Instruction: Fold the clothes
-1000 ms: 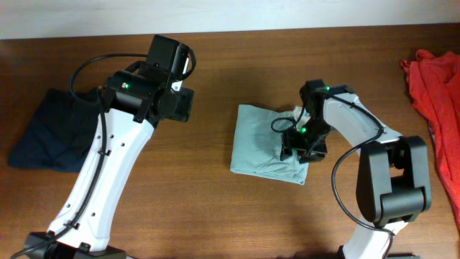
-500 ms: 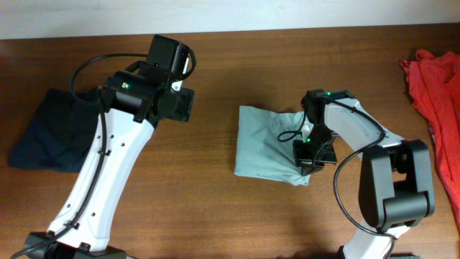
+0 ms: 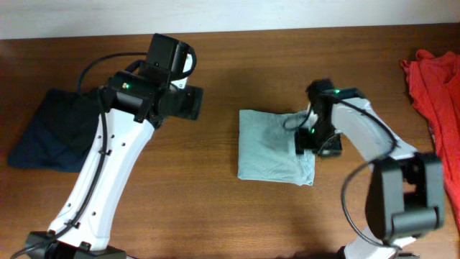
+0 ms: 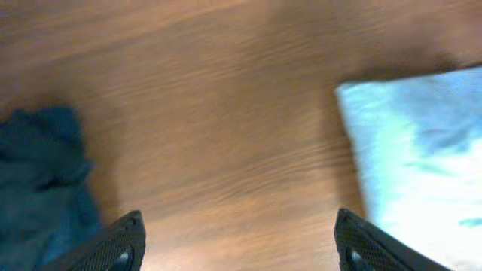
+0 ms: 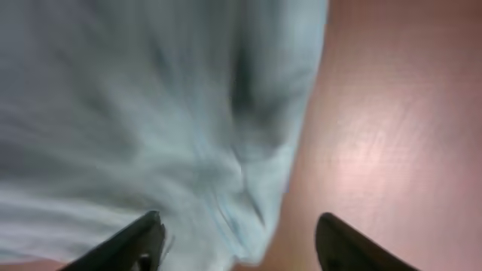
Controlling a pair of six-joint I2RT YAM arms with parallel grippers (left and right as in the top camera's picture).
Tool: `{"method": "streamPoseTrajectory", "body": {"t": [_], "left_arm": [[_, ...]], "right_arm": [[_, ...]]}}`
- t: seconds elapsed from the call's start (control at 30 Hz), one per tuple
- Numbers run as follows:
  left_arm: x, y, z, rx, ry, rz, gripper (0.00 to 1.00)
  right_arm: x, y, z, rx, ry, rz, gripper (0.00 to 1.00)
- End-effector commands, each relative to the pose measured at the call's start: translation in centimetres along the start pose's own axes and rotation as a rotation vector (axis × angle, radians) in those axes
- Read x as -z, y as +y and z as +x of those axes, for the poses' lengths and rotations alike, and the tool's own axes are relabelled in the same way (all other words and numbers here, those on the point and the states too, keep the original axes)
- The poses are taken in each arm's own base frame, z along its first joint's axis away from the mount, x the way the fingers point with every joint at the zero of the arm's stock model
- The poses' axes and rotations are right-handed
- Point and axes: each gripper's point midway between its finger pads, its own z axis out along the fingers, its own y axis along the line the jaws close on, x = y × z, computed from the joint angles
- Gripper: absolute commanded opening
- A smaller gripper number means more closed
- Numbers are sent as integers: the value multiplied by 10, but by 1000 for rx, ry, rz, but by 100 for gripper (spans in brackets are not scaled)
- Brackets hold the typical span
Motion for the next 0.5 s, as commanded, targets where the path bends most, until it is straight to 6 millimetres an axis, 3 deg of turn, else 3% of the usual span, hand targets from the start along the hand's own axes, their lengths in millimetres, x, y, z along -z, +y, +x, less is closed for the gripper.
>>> {"method": "streamPoseTrajectory", "body": {"t": [0.0, 0.17, 0.3, 0.37, 0.47], "left_arm": [[-25, -37, 6, -15, 31, 188, 81], [-78, -68, 14, -34, 80, 298, 82], [-126, -87, 27, -52, 149, 335, 84], [-150, -105, 36, -84, 184, 392, 84], [-177, -125, 46, -88, 221, 463, 83]], "right_arm": [[30, 17, -37, -19, -177, -134, 70], [26, 23, -61, -72, -243, -171, 65], [12, 23, -64, -114, -218, -170, 60], [2, 21, -62, -127, -188, -163, 53], [-10, 20, -56, -166, -133, -160, 27]]}}
